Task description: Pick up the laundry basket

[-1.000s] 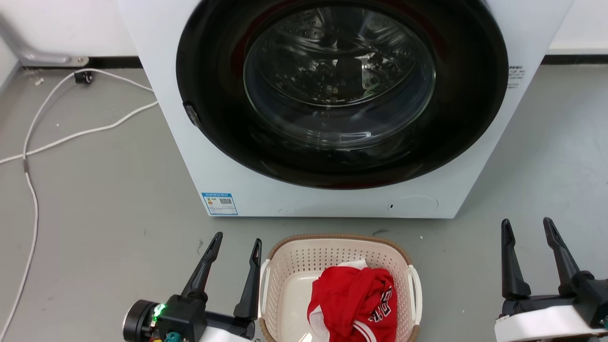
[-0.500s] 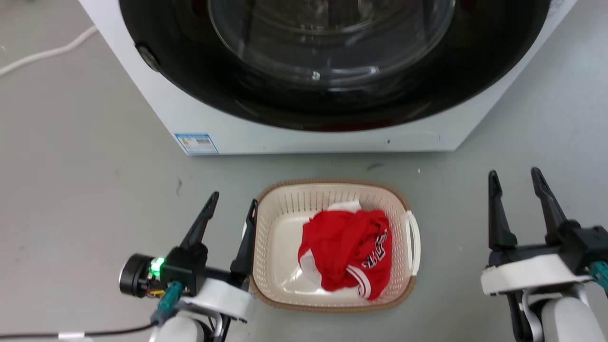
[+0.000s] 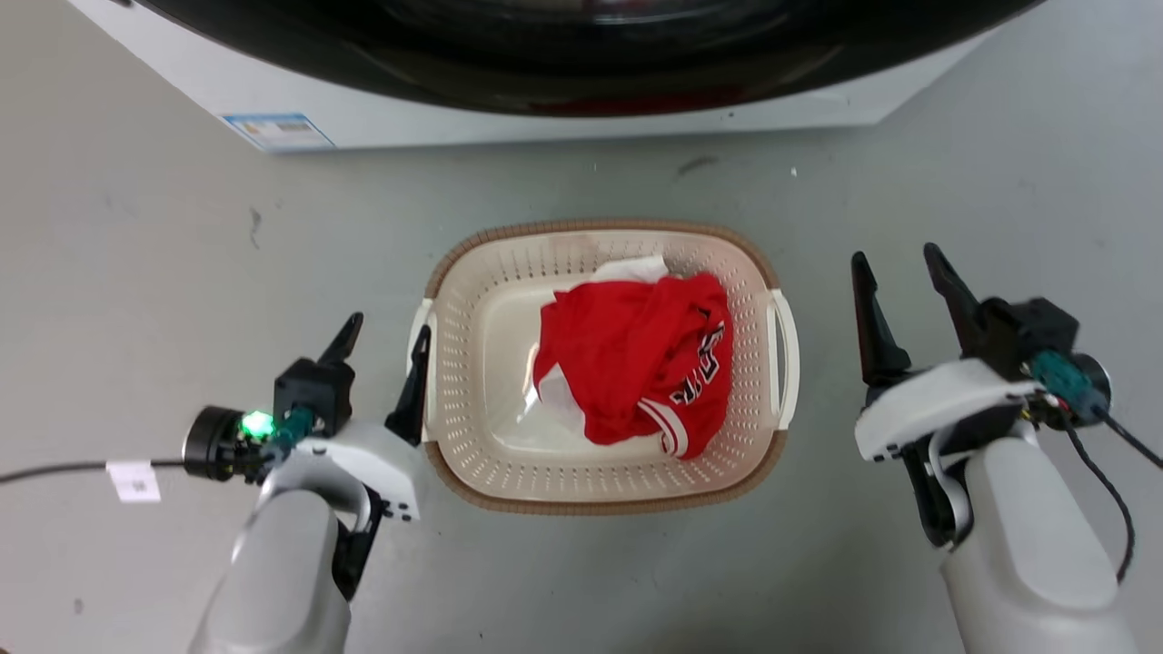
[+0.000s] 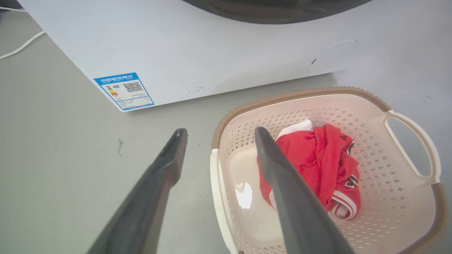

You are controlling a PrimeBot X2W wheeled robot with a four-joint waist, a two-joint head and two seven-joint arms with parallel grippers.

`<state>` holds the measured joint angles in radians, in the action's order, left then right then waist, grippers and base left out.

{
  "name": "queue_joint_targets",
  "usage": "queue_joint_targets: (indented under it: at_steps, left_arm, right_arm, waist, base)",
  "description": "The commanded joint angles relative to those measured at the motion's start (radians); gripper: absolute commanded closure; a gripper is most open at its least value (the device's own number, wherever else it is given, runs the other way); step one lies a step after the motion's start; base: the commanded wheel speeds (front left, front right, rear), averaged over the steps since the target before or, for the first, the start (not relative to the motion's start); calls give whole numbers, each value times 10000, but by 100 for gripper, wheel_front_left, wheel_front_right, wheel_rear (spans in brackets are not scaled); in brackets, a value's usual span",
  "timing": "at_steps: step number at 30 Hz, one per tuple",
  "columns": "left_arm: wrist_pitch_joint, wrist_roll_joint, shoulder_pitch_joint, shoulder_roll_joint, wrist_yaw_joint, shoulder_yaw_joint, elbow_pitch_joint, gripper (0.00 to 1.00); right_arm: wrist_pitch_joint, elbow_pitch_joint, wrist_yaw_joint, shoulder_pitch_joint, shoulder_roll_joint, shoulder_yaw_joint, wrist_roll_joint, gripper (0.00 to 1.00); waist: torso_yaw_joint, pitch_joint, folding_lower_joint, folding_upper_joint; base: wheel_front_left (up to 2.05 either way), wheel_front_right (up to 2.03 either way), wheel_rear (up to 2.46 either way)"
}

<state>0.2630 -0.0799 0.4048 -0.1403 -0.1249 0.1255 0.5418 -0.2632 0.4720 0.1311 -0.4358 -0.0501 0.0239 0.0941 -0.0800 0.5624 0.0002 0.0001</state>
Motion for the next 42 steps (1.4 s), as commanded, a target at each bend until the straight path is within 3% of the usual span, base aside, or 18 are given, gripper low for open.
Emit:
queue_joint_targets:
  at_steps: [1,7,17,30,42]
  left_arm:
    - [27,-28,514,-160,-23,72,511,0]
    - [27,-299,1794,-461,-51,665,2466,0]
    - [-618,-1780,3632,-1011,-58,2932,4438,0]
    - [-2293,-4339,4872,-1835,-59,6008,4412,0]
    - [-2859,-6058,5513,-2503,-46,7678,4196,0]
  right_arm:
    - [59,639,-6,-569,0,82,121,0]
    - [523,2793,-6,-1884,-2,448,202,0]
    - [1409,5185,-6,-3449,-5,1417,1365,0]
    - [3020,7005,-6,-5009,-3,2761,2533,0]
    - [3650,7604,-6,-5599,-3,3556,3020,0]
  waist:
    - [-188,628,-2,-1]
    - [-217,1276,-2,-1]
    - [-156,2063,-2,-1]
    - [-50,2711,-2,-1]
    - [-94,3104,-2,-1]
  base:
    - [0,0,0]
    - [0,0,0]
    - [0,0,0]
    - [0,0,0]
    - [0,0,0]
